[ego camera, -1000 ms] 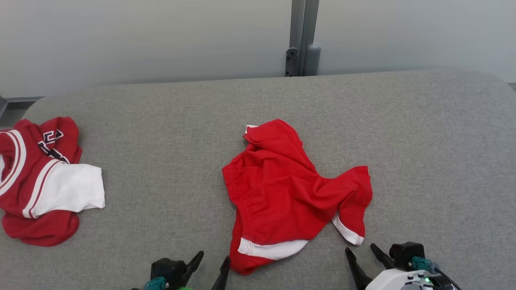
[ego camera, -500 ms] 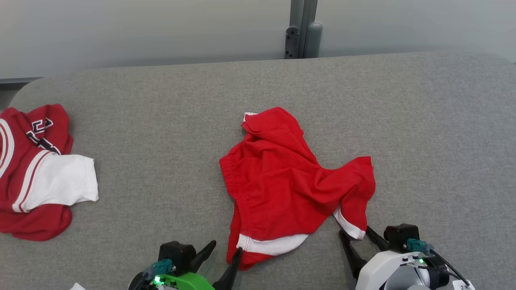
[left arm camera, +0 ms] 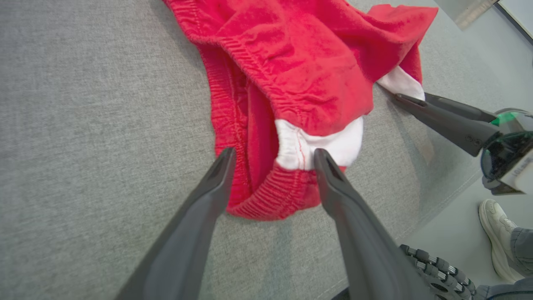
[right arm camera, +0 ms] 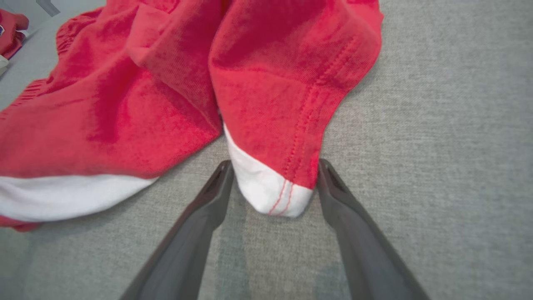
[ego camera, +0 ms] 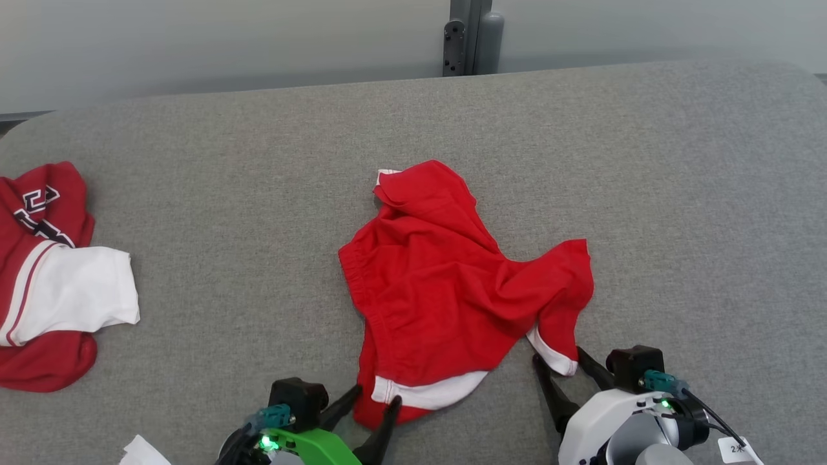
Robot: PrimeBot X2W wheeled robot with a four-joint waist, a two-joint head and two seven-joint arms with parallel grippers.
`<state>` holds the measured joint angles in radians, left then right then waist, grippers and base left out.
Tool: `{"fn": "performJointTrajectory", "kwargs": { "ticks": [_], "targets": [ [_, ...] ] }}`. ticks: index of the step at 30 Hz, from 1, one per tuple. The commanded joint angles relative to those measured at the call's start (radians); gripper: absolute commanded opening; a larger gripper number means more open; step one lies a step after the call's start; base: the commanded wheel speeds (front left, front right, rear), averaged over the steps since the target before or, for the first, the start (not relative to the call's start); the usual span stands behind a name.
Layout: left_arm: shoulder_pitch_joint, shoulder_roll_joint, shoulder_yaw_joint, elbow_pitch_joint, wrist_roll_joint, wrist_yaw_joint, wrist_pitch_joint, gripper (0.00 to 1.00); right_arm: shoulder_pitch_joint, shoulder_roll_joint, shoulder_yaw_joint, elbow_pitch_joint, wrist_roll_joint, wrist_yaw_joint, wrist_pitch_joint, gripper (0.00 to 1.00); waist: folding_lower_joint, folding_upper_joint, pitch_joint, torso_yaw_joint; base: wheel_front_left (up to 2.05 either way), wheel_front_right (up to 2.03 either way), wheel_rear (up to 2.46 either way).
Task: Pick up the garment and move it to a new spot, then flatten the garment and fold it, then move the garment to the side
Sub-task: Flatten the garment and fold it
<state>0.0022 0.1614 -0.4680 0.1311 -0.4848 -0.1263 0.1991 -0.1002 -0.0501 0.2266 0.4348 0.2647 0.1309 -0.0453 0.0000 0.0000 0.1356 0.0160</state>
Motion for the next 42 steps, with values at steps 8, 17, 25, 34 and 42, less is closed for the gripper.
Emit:
{"fn": "performJointTrajectory", "kwargs": {
  "ticks": [8,17,25,34,42],
  "targets": [
    [-0.012,0.010,-0.012,-0.019,-0.066,-0.004,0.014,0.00,-0.009,-0.006,0.000,-0.032,0.021,0.000,0.011,0.00,0.0000,0.0000,-0.003,-0.023,0.00,0.00,0.00],
    [0.008,0.043,0.098,-0.314,-0.194,0.012,0.018,0.00,0.087,-0.152,-0.065,-0.445,0.176,0.000,0.179,0.00,0.0000,0.0000,-0.005,-0.057,0.00,0.00,0.00],
    [-0.205,0.115,0.186,-0.601,-0.274,0.049,0.198,0.00,-0.018,-0.459,-0.154,-0.844,0.432,0.000,0.532,0.00,0.0000,0.0000,0.106,-0.078,0.00,0.00,0.00],
    [-0.860,0.109,0.205,-0.362,-0.277,0.035,0.376,0.00,-0.608,-0.538,-0.152,-0.709,0.520,0.000,0.768,0.00,0.0000,0.0000,0.340,-0.047,0.00,0.00,0.00],
    [-1.341,0.028,0.209,0.092,-0.155,0.006,0.110,0.00,-1.141,-0.340,-0.119,-0.339,0.292,0.000,0.621,0.00,0.0000,0.0000,0.473,-0.020,0.00,0.00,0.00]
  ]
}}
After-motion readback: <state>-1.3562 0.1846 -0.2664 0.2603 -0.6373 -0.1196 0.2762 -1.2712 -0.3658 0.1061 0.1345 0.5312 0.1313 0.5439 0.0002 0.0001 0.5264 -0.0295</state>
